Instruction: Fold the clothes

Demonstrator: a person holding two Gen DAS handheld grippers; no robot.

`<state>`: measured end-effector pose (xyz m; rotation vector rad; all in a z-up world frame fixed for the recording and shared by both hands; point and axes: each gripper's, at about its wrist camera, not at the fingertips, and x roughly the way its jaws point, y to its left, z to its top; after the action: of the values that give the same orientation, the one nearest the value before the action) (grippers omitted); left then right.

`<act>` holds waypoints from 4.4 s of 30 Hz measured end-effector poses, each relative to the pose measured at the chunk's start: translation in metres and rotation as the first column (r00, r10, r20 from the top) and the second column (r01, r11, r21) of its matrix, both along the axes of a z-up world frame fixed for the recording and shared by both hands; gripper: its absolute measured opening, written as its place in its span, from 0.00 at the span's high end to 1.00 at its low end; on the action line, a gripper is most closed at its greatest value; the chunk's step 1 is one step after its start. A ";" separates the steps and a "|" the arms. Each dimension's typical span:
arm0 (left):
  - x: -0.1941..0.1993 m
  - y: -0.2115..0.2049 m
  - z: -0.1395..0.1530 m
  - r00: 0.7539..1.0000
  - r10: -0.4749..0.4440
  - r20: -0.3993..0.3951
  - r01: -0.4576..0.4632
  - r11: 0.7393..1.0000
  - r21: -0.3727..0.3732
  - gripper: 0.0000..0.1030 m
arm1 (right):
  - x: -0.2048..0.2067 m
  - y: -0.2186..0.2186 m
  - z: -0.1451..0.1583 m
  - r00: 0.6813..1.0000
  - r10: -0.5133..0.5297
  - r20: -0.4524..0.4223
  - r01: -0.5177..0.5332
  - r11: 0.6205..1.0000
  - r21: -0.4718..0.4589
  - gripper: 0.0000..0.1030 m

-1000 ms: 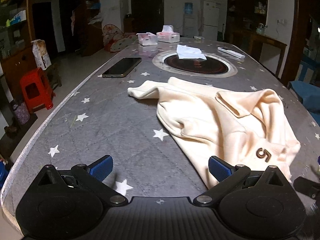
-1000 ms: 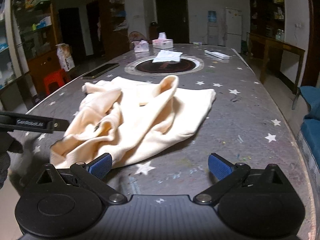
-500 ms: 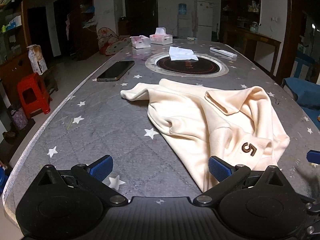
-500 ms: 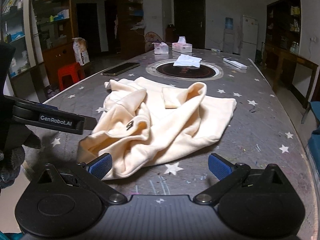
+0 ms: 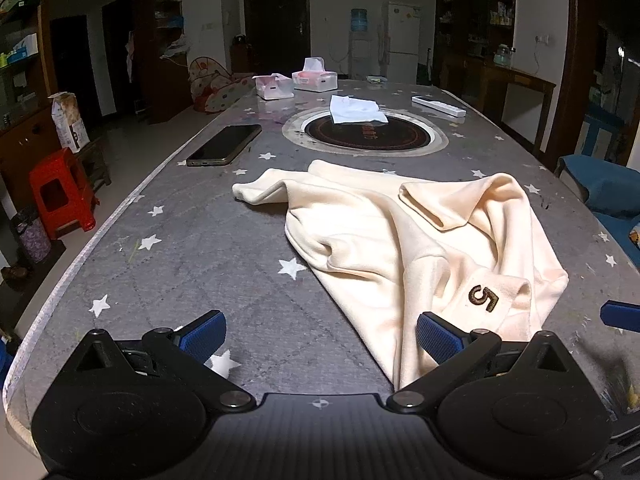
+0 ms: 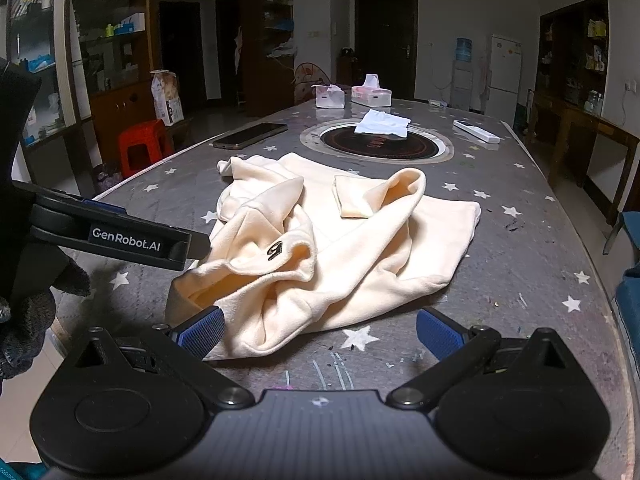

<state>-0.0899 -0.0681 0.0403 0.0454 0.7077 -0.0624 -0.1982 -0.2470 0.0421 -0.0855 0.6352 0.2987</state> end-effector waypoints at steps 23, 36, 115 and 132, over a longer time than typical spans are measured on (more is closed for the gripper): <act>0.006 -0.009 -0.002 1.000 -0.021 -0.013 0.021 1.000 0.000 0.00 | 0.006 0.004 -0.004 1.000 0.013 -0.027 -0.012 1.000 0.010 0.00; 0.017 -0.012 -0.003 0.999 -0.030 -0.024 0.030 1.000 -0.006 0.00 | 0.018 0.004 -0.007 0.997 0.003 -0.072 -0.001 1.000 0.028 0.00; 0.083 -0.017 0.007 0.979 -0.200 -0.049 0.185 0.959 -0.214 0.47 | 0.129 -0.061 0.008 0.982 -0.183 -0.034 0.187 0.969 0.161 0.76; 0.058 0.021 0.018 0.986 -0.165 0.004 0.160 0.951 -0.263 0.97 | 0.132 -0.043 0.010 0.989 -0.143 0.035 0.139 0.987 0.083 0.97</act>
<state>-0.0316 -0.0468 0.0585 -0.1514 0.7073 -0.3150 -0.0663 -0.2900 0.0521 0.0301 0.5848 0.1850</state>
